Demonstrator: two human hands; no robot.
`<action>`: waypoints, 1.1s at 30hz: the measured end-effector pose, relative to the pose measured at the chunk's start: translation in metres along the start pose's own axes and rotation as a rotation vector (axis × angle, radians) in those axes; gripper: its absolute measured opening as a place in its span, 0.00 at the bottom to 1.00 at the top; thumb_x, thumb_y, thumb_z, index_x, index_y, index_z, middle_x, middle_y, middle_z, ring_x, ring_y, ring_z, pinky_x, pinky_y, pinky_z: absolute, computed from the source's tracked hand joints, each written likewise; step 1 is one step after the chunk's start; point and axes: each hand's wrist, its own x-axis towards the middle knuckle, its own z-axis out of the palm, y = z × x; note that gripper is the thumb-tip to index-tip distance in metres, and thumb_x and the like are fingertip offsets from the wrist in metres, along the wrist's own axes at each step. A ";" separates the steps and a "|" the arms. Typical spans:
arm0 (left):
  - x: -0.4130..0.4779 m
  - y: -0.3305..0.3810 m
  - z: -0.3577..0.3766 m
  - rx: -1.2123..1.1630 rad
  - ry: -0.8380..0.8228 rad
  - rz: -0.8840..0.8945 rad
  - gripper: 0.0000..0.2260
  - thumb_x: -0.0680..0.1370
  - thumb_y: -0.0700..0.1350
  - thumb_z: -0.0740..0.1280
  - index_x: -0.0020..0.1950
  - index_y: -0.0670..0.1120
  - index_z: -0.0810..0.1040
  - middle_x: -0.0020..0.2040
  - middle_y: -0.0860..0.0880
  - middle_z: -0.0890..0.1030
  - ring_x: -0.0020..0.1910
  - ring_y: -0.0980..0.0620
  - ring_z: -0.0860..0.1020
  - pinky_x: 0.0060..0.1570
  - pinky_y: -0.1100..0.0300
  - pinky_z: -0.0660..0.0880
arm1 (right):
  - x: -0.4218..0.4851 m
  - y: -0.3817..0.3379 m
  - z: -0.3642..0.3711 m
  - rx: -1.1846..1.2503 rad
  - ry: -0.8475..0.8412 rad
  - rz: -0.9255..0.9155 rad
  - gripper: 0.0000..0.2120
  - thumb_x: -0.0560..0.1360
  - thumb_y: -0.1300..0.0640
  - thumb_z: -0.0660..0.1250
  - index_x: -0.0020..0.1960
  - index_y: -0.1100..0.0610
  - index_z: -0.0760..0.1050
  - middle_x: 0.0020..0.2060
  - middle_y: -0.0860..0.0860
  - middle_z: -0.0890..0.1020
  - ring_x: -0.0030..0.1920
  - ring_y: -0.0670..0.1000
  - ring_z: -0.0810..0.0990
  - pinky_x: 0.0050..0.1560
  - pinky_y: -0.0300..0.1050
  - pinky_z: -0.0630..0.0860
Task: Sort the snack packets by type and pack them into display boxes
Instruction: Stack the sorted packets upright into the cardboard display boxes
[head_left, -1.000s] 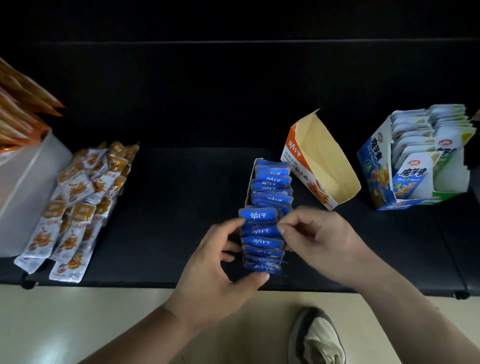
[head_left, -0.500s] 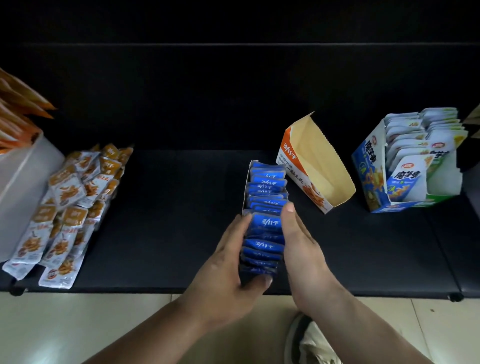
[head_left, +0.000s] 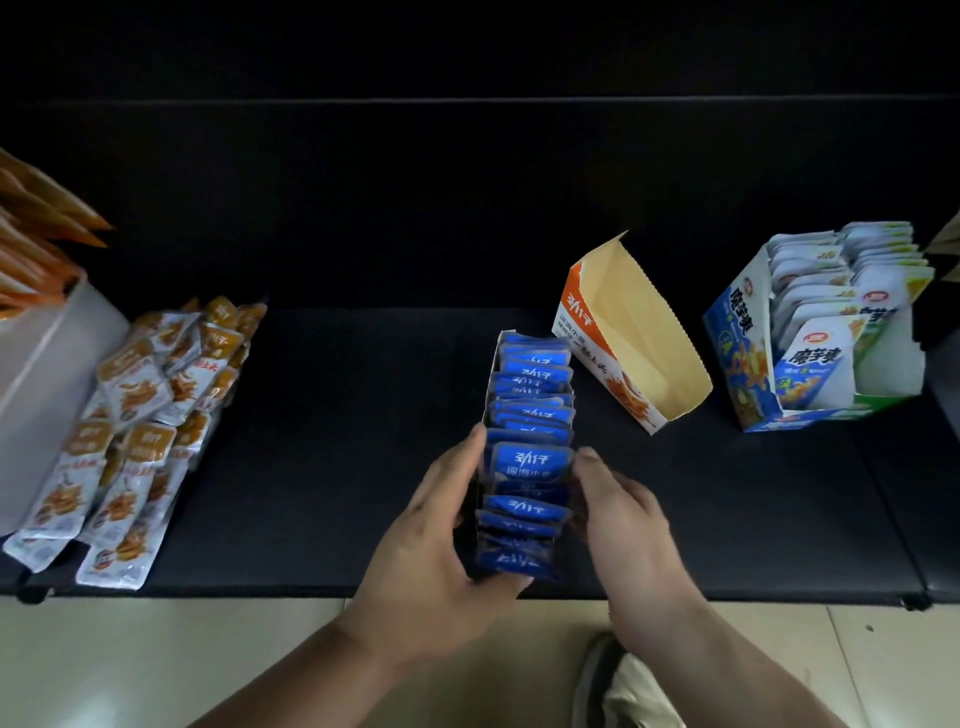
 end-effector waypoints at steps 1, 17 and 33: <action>0.001 0.000 0.001 -0.030 -0.008 -0.005 0.47 0.69 0.41 0.81 0.83 0.54 0.60 0.78 0.59 0.67 0.75 0.55 0.72 0.66 0.50 0.77 | -0.002 0.005 0.003 -0.003 -0.044 -0.008 0.18 0.80 0.36 0.62 0.58 0.45 0.84 0.52 0.46 0.88 0.50 0.47 0.87 0.51 0.48 0.81; 0.005 -0.001 -0.001 -0.330 -0.128 -0.258 0.59 0.66 0.43 0.84 0.83 0.66 0.47 0.71 0.67 0.74 0.66 0.61 0.79 0.64 0.55 0.79 | 0.026 -0.008 -0.032 -0.481 0.435 -0.638 0.13 0.81 0.50 0.65 0.65 0.49 0.79 0.61 0.48 0.76 0.60 0.52 0.76 0.65 0.46 0.73; 0.002 0.011 -0.001 -0.234 -0.158 -0.216 0.53 0.69 0.40 0.82 0.79 0.70 0.53 0.67 0.67 0.77 0.67 0.63 0.76 0.59 0.62 0.78 | 0.053 -0.036 -0.022 -0.309 -0.136 -0.322 0.15 0.83 0.39 0.60 0.60 0.41 0.82 0.55 0.39 0.83 0.61 0.42 0.79 0.58 0.40 0.70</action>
